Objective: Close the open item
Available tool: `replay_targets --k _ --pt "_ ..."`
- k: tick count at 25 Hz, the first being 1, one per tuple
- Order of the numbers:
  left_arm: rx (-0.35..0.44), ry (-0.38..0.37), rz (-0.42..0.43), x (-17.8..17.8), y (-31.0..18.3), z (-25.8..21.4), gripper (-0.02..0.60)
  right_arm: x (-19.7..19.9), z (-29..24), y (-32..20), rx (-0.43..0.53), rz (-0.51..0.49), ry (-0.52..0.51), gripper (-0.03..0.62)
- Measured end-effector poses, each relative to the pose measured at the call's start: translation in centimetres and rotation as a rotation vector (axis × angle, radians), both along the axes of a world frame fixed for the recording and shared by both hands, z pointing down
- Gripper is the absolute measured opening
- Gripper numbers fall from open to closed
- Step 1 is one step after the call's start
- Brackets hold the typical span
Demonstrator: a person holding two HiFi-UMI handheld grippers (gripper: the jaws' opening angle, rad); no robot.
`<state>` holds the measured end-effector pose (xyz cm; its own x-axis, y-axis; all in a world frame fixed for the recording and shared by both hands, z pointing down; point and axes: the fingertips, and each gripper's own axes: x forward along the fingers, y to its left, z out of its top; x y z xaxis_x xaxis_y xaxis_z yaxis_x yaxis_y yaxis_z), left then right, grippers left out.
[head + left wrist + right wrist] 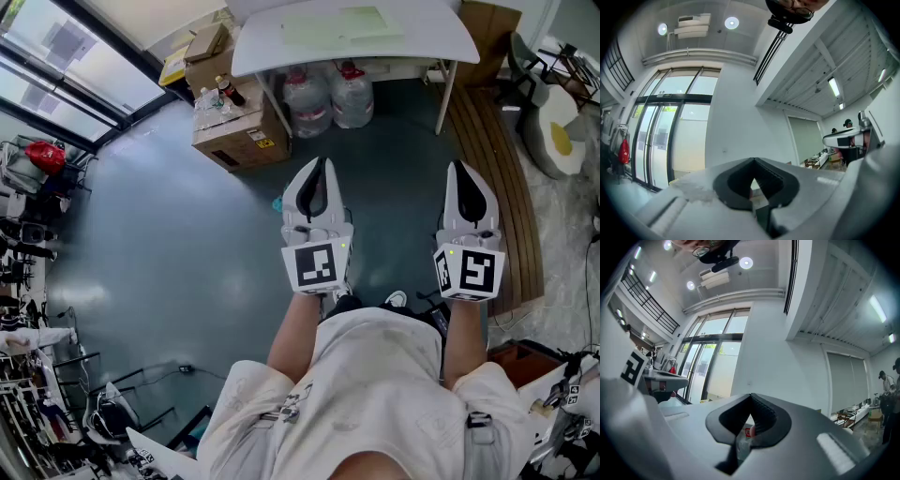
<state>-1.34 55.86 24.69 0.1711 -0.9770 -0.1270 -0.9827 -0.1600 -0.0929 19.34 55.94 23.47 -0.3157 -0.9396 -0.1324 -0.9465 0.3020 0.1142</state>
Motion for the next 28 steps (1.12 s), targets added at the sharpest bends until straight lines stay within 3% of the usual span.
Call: replay_targets --k 12,28 --pt "0.01 -0.026 0.051 -2.3 -0.5 0.1 0.002 -4.5 0.5 -0.2 -0.011 0.008 0.003 0.0" --pt "0.0 0.028 0.113 -8.9 -2.6 1.3 0.002 -10.8 1.1 -1.4 0.008 0.067 0.008 0.002"
